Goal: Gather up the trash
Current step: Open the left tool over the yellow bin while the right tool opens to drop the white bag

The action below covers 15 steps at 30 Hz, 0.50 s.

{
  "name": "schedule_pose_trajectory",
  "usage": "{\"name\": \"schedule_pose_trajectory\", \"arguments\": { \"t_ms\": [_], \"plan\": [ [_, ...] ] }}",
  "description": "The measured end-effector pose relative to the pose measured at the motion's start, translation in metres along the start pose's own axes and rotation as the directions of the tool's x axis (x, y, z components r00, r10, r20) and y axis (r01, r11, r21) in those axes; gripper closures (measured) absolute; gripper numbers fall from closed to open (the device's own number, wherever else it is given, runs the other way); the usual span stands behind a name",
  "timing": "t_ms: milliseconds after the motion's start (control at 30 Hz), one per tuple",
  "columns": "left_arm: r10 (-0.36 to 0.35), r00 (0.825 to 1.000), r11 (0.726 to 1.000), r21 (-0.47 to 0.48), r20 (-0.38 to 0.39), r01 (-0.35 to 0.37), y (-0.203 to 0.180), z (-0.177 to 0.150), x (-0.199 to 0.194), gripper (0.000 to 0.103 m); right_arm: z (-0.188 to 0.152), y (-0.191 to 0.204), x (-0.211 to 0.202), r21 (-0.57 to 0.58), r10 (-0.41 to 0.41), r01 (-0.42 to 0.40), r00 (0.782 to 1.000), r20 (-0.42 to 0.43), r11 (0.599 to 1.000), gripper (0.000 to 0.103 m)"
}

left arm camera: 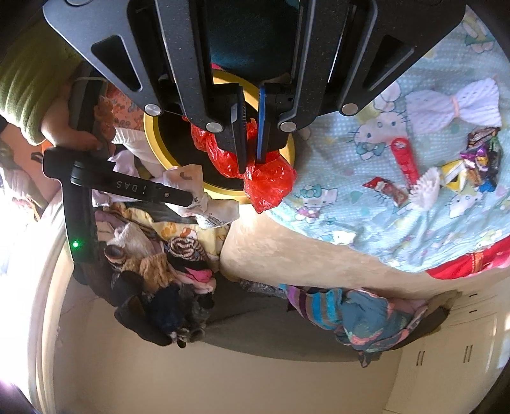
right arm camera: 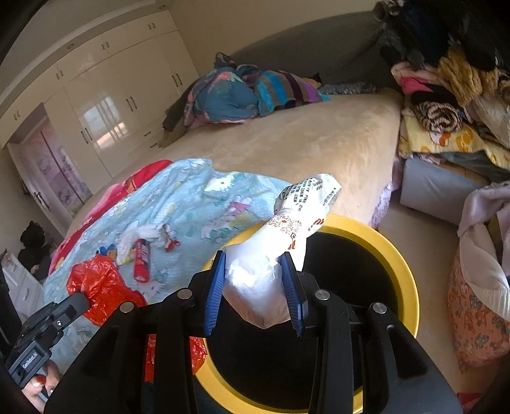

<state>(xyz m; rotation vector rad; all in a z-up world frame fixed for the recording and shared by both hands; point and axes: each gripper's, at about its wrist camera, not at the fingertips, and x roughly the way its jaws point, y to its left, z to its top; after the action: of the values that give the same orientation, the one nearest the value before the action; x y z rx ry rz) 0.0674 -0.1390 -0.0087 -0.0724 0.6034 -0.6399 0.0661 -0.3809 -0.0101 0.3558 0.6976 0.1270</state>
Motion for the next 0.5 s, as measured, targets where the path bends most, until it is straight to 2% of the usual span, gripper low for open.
{"name": "schedule_pose_trajectory", "arguments": {
  "t_ms": [200,267,300,333,400,500],
  "plan": [
    [-0.011,0.999,1.000,0.025,-0.036,0.012,-0.012,-0.001,0.020,0.100,0.001,-0.018,0.001,0.045,0.016,-0.014,0.999,-0.032,0.999,0.068],
    [-0.027,0.999,0.999,0.029,-0.043,0.028,-0.016,-0.002,0.025,0.099,0.001,-0.024,0.000,0.077,0.030,-0.027,0.999,-0.035,0.997,0.062],
    [-0.034,0.998,0.999,0.033,-0.048,0.035,-0.017,-0.002,0.028,0.096,0.001,-0.027,0.000,0.090,0.030,-0.027,0.999,-0.035,0.996,0.059],
    [-0.038,0.998,0.999,0.036,-0.052,0.040,-0.017,-0.002,0.032,0.090,0.001,-0.029,-0.001,0.095,0.025,-0.022,0.999,-0.030,0.995,0.055],
    [-0.042,0.998,0.999,0.024,-0.051,0.044,-0.016,-0.002,0.037,0.056,0.001,-0.032,-0.004,0.102,0.003,-0.001,1.000,-0.020,0.995,0.053],
    [-0.038,0.999,0.999,-0.014,-0.039,0.037,-0.010,-0.003,0.036,0.047,0.001,-0.028,-0.006,0.091,-0.030,0.030,1.000,0.000,0.995,0.044]
  ]
}}
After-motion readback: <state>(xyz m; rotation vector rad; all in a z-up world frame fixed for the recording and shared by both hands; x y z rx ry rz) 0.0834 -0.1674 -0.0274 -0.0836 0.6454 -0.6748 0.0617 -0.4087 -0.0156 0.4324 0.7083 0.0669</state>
